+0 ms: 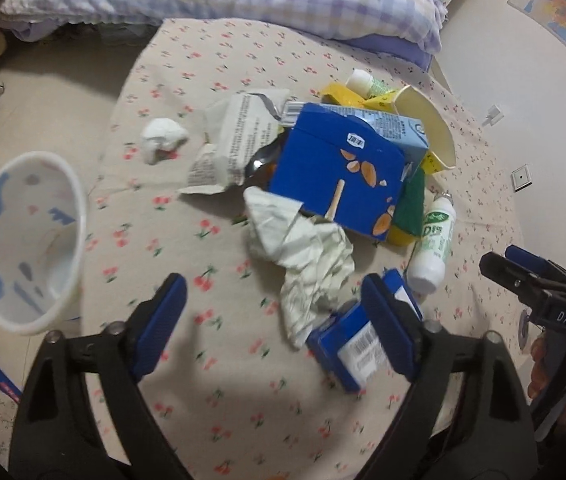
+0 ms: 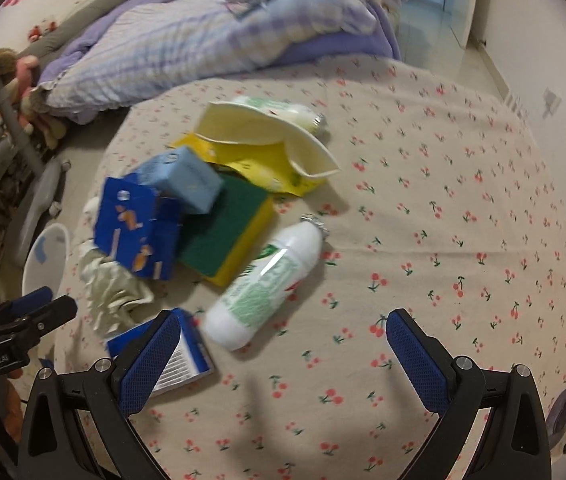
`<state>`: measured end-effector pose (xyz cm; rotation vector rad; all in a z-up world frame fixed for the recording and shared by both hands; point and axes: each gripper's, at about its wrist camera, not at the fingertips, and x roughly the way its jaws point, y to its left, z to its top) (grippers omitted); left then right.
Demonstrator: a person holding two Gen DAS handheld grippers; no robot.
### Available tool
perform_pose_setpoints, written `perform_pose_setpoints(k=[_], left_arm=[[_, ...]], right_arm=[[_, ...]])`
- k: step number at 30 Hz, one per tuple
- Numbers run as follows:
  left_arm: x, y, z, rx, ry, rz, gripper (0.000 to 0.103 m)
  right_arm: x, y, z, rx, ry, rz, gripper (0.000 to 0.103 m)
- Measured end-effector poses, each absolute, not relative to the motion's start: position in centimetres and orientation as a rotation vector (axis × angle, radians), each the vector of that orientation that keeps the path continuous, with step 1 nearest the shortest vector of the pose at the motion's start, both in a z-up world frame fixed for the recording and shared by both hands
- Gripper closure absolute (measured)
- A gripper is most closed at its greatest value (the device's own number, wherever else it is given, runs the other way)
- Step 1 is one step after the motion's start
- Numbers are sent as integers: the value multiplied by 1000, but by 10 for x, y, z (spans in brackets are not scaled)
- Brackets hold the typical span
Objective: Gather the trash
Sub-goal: 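Grasp the crumpled white paper with the left tool while the right tool grasps the white ADA bottle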
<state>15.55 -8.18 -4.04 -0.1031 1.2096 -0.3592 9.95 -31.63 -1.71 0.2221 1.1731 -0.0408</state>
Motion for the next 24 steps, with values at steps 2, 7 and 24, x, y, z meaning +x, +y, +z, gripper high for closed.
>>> perform_pose_setpoints(k=[2, 7, 24], left_arm=[[162, -87, -49, -101, 1225, -354, 24], [171, -94, -60, -117, 1238, -367, 38], [153, -89, -41, -161, 1245, -425, 91]], right_arm=[[106, -323, -23, 245, 1194, -56, 0], [120, -328, -39, 328, 1251, -55, 0], [124, -345, -76, 558, 1324, -55, 64]])
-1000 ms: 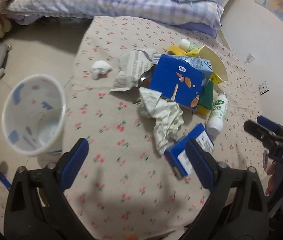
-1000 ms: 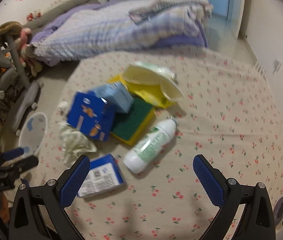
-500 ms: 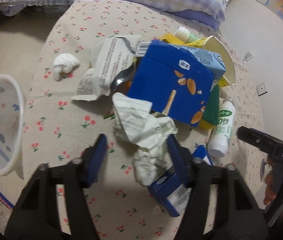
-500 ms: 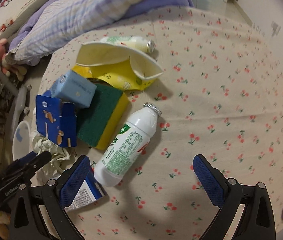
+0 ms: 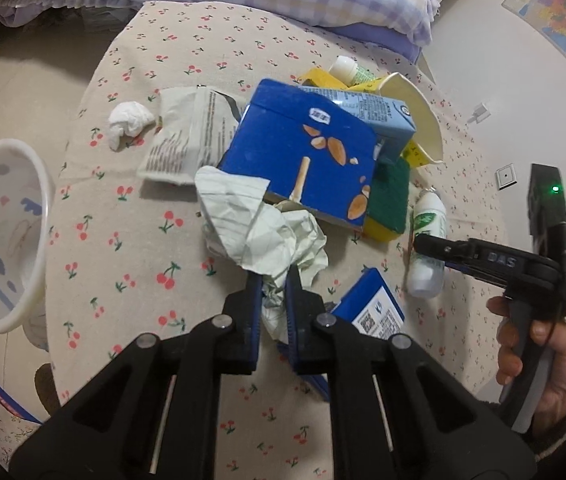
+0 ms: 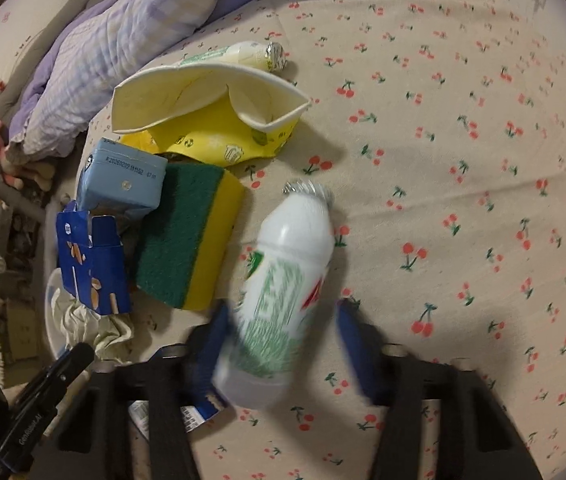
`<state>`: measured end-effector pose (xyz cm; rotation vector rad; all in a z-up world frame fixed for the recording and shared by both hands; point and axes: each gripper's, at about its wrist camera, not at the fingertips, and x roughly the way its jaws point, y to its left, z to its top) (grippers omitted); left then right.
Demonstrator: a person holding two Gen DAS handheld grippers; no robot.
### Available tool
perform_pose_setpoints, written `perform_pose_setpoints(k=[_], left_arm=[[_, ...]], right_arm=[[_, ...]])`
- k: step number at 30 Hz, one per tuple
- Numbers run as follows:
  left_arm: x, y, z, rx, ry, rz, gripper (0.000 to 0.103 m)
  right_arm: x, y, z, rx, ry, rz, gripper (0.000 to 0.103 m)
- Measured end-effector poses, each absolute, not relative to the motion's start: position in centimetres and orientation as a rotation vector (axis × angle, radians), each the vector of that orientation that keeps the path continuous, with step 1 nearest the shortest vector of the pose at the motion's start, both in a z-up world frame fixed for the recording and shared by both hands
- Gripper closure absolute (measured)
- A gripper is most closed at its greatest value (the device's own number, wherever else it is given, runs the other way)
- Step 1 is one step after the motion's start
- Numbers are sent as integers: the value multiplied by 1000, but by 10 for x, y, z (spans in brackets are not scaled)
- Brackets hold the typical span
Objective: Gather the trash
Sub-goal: 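Grasp the crumpled white paper with the left tool while the right tool grasps the white ADA bottle, then carry the paper into the white bin with the left tool while the right tool drops the bottle in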
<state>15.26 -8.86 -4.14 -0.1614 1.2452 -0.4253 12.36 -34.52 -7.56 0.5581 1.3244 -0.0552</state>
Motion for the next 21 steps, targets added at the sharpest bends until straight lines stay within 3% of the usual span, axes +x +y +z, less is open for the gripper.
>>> perform_pose_setpoints(k=[21], left_arm=[[107, -65, -8, -158, 1193, -572, 92]], right_arm=[[92, -333, -13, 550, 1159, 24, 65]])
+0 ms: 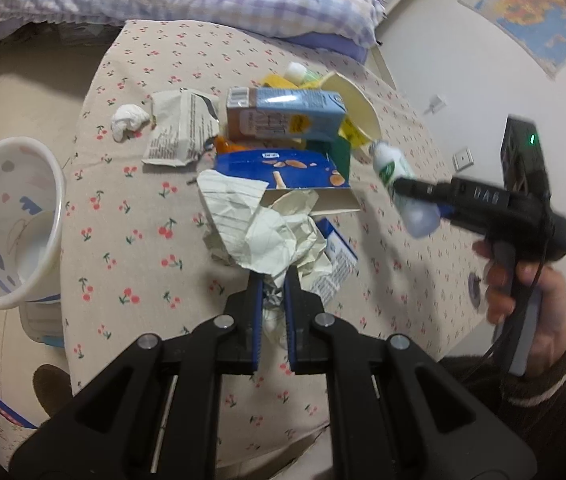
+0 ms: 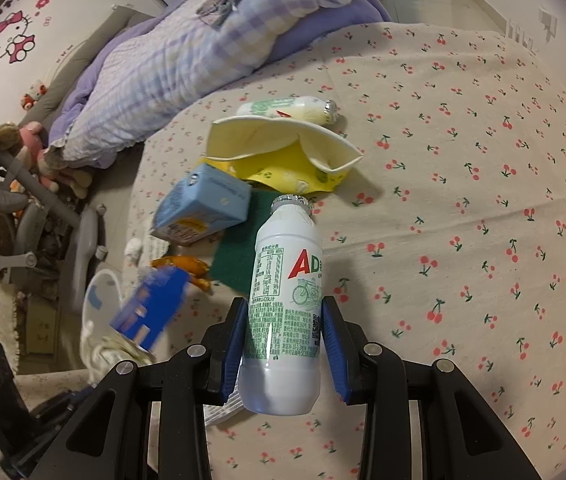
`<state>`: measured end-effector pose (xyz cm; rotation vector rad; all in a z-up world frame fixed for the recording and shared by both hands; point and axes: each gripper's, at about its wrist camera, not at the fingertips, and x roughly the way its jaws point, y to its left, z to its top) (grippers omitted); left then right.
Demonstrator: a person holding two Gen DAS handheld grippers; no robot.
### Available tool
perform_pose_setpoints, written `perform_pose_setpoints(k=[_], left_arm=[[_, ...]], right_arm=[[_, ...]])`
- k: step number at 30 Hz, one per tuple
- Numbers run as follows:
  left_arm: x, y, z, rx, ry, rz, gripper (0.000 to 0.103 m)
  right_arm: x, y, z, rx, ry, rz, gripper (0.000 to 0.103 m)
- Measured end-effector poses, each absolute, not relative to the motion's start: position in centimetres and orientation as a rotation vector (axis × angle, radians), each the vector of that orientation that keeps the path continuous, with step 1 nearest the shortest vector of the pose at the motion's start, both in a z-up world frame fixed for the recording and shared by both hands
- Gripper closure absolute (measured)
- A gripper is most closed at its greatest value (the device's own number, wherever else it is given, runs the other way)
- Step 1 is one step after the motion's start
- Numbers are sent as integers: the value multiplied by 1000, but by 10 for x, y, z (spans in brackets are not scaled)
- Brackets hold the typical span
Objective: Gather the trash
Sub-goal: 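Carry the paper into the white bin with the left tool while the right tool drops the bottle in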
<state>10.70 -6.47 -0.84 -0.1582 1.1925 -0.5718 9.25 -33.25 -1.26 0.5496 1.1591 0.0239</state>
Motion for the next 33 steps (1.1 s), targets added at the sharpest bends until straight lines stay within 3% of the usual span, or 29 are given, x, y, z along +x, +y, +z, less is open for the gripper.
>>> perform_pose_setpoints(k=[16, 22, 33], left_arm=[[98, -55, -40, -74, 1267, -513, 92], [99, -22, -36, -98, 1249, -463, 93], [105, 54, -28, -201, 1183, -316, 93]], right_arm=[[121, -224, -11, 436, 1206, 246, 65], [137, -206, -44, 406, 1294, 211, 65], [140, -191, -43, 333, 1286, 184, 65]])
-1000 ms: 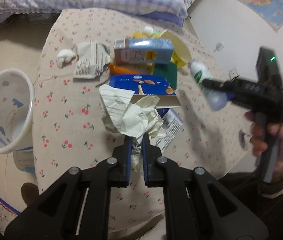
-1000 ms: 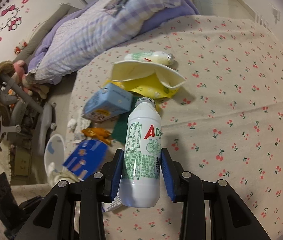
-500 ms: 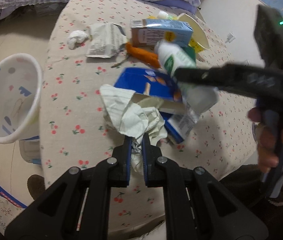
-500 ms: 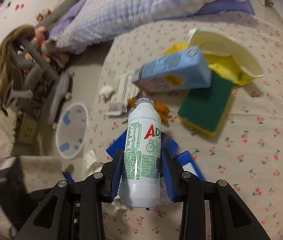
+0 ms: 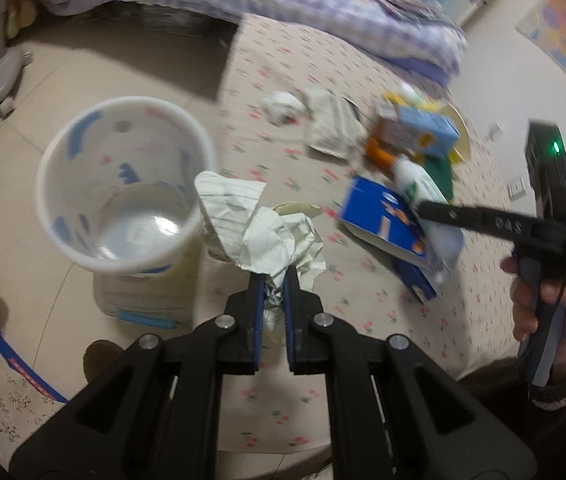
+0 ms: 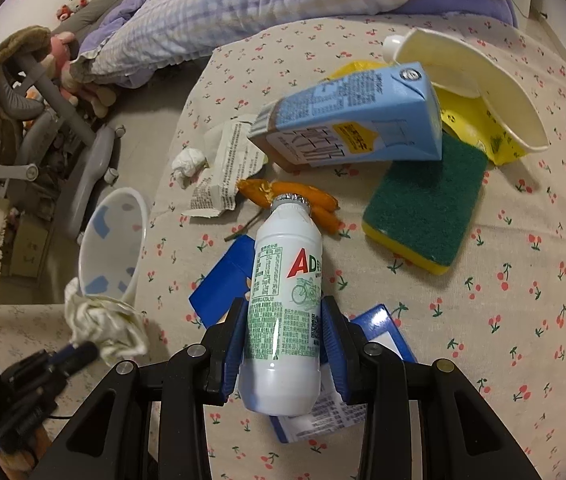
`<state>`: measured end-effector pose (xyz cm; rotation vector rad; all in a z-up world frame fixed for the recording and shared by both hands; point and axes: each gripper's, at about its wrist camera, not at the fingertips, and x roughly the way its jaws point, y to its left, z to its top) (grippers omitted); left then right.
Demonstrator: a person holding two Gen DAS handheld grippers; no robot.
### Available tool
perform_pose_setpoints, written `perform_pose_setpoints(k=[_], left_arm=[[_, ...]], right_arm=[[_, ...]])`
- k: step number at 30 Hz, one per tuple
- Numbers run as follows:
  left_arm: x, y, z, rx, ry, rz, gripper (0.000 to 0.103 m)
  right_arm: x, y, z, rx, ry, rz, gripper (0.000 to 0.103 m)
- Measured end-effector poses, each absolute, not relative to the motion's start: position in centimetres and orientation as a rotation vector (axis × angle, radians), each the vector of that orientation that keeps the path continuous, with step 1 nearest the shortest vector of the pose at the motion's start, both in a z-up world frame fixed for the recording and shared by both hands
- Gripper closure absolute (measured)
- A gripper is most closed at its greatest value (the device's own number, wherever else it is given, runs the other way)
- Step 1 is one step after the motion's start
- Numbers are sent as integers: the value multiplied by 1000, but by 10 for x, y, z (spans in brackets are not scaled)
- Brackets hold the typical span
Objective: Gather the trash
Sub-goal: 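Carry the paper into the white bin with the left tool while the right tool drops the bottle in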
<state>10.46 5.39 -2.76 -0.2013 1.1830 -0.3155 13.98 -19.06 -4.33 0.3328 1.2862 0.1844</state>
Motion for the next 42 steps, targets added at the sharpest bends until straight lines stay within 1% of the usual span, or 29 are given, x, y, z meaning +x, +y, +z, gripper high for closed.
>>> perform_pose_setpoints(k=[10, 19, 21, 22, 23, 24, 25, 27, 34, 42], left_arm=[[121, 110, -24, -268, 1113, -171, 93], [134, 138, -34, -291, 1091, -71, 92], [137, 146, -37, -293, 1087, -36, 79], [138, 149, -38, -297, 1093, -23, 58], [139, 153, -39, -301, 1097, -2, 34], [138, 157, -38, -305, 1091, 29, 27], [137, 160, -38, -308, 1086, 46, 23], [136, 166, -38, -306, 1103, 65, 22], [128, 178, -47, -186, 1127, 181, 9], [123, 185, -50, -157, 1141, 193, 9]], right_arm=[[145, -162, -21, 343, 1224, 237, 66], [161, -111, -26, 344, 1219, 312, 66], [165, -100, -28, 344, 1217, 335, 66], [166, -96, -29, 344, 1217, 343, 66], [168, -89, -31, 344, 1217, 357, 66], [169, -84, -33, 342, 1218, 365, 66], [171, -80, -34, 340, 1220, 374, 66], [174, -67, -38, 329, 1223, 397, 66], [183, -35, -48, 295, 1213, 465, 66], [193, -11, -63, 292, 1214, 503, 66]])
